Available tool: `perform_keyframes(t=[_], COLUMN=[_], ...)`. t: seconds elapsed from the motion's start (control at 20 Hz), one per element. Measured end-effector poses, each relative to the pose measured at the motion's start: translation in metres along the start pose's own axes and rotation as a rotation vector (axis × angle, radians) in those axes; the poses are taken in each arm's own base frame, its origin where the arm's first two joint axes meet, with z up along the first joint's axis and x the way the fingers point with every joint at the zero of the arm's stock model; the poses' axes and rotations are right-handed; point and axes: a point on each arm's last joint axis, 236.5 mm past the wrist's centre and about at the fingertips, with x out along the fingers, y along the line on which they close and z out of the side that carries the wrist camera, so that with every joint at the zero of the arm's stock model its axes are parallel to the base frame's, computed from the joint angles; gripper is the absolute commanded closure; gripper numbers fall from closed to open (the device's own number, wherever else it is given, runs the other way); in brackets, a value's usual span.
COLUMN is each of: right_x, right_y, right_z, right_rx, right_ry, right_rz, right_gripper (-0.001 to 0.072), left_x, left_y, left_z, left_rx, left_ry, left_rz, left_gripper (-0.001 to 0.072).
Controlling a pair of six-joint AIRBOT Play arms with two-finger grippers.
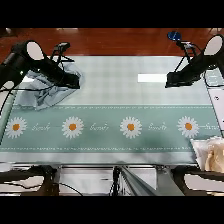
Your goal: Fold the shirts.
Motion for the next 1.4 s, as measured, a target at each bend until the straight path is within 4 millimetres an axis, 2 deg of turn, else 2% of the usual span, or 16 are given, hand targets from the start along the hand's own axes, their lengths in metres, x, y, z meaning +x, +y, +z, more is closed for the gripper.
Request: perform_keyframes(t=[1.05, 1.1, 1.2, 1.3, 1.4], right_x=[0.0, 0.0, 0.0, 0.0, 0.0], right_y=[0.0, 0.0, -0.001, -0.001, -0.002], right_z=[-0.001, -0.001, -0.001, -0.002, -0.002], right_rx=[0.0, 0.0, -0.001, -0.001, -0.001], right_ry=[0.004, 0.004, 0.006, 0.007, 0.007], right_rz=[0.0, 0.0, -0.003, -0.005, -0.007], right_gripper=[0.0242, 0.0242, 0.0241, 0.0241, 0.0241], left_x=[0.001, 0.001, 0.0, -0.004, -0.016], left_y=[-0.004, -0.005, -0.003, 0.012, 0.041], left_z=[0.004, 0.005, 0.008, 0.02, 0.037], left_rx=[-0.01, -0.011, -0.003, 0.001, -0.007], left_ry=[-0.017, -0.021, -0.032, -0.079, -0.148], left_rz=[-0.018, -0.021, -0.017, 0.039, 0.144], left_gripper=[0.0179, 0.0171, -0.0013, -0.0013, -0.0013])
